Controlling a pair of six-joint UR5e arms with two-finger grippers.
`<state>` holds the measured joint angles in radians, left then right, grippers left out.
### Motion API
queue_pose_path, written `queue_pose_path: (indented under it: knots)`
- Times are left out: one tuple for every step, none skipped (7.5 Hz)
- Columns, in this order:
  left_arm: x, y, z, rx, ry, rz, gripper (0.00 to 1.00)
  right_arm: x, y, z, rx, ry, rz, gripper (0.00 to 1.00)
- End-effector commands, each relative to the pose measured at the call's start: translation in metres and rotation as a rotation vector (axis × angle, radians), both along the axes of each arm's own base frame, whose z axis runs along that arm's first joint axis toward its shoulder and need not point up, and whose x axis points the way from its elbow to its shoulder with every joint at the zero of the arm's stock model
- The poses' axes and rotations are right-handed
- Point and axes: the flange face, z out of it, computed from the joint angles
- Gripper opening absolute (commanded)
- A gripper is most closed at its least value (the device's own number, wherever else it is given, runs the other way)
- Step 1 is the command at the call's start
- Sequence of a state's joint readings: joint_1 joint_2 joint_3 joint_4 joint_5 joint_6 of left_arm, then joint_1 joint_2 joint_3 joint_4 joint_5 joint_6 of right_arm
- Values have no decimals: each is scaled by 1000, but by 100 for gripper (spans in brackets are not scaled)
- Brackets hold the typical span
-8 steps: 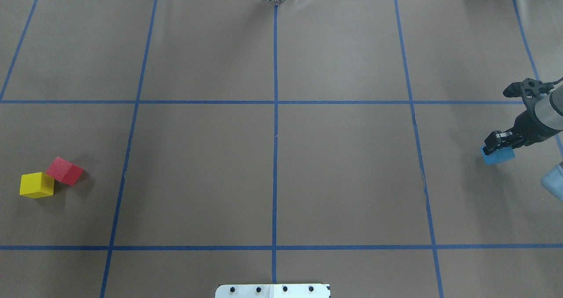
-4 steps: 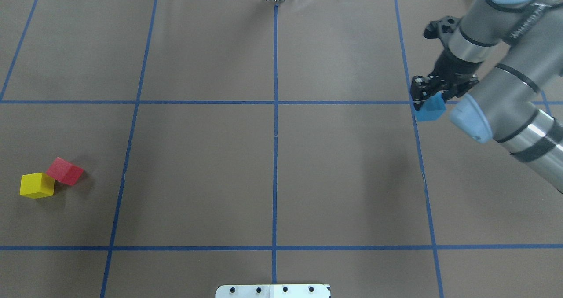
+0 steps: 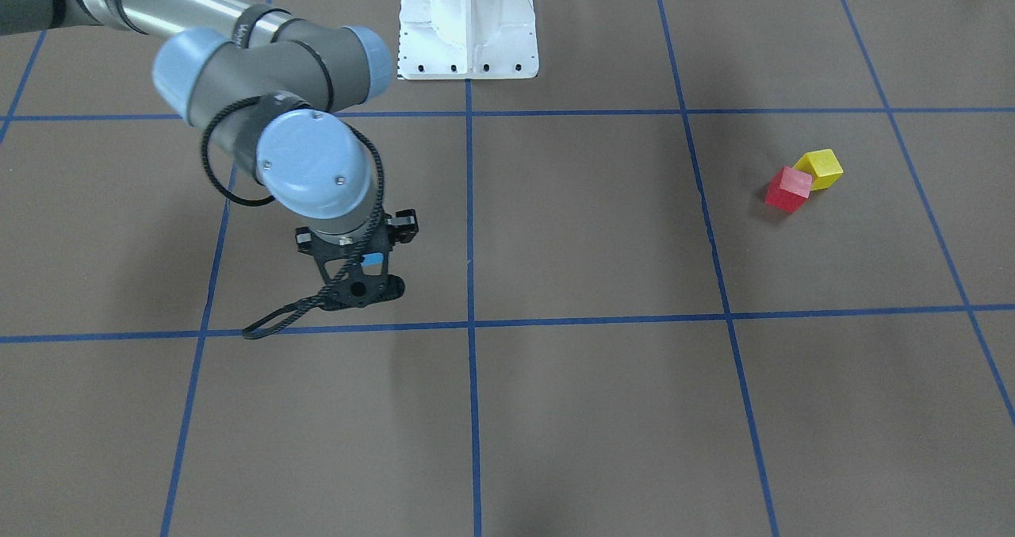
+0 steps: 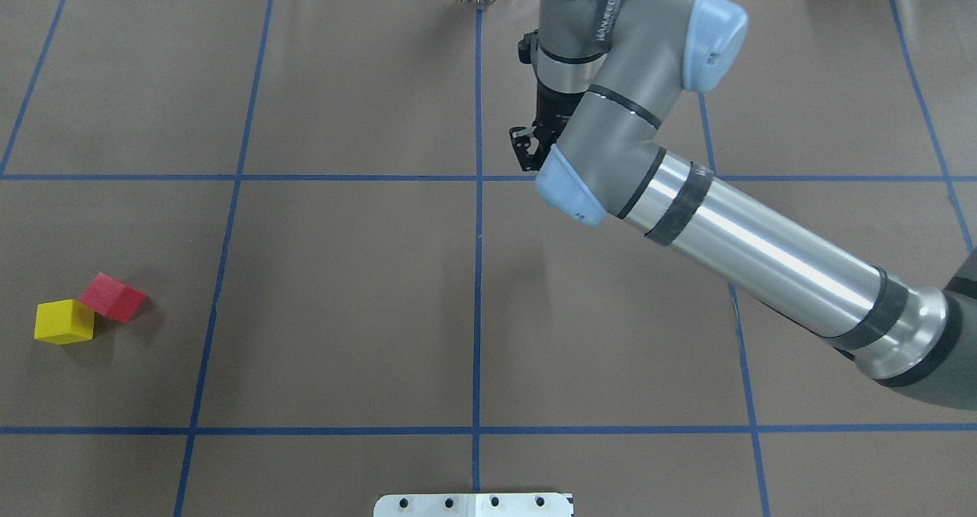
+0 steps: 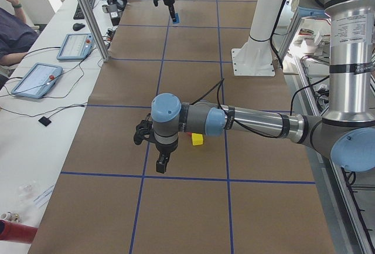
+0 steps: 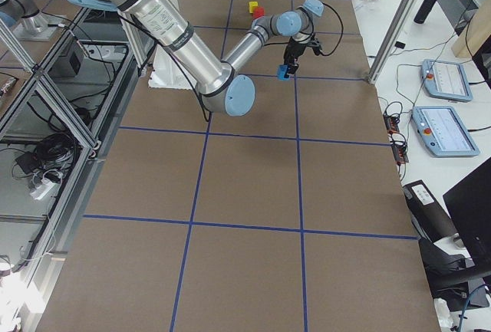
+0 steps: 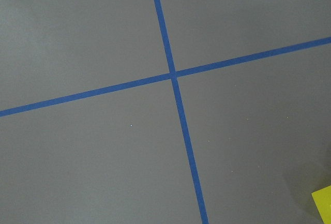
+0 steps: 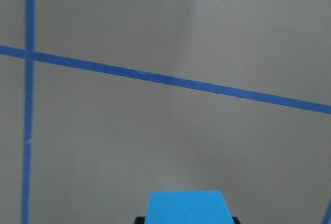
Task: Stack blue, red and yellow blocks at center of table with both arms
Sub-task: 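Carry the blue cube with the right gripper to the table center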
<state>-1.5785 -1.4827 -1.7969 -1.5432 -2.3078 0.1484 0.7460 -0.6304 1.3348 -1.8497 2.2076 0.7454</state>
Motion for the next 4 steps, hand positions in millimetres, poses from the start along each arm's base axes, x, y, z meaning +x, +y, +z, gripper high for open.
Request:
queue_pose_path:
  knots:
    - [0, -2, 1, 0, -2, 1, 100, -88, 22, 0, -39, -9, 84, 0]
    - [1, -4, 1, -1, -2, 2, 100, -102, 31, -4, -45, 13, 114, 0]
    - [1, -4, 1, -1, -2, 2, 100, -108, 36, -14, -73, 5, 149, 0]
    - [1, -4, 1, -1, -2, 2, 100, -113, 41, -18, -82, -11, 166, 0]
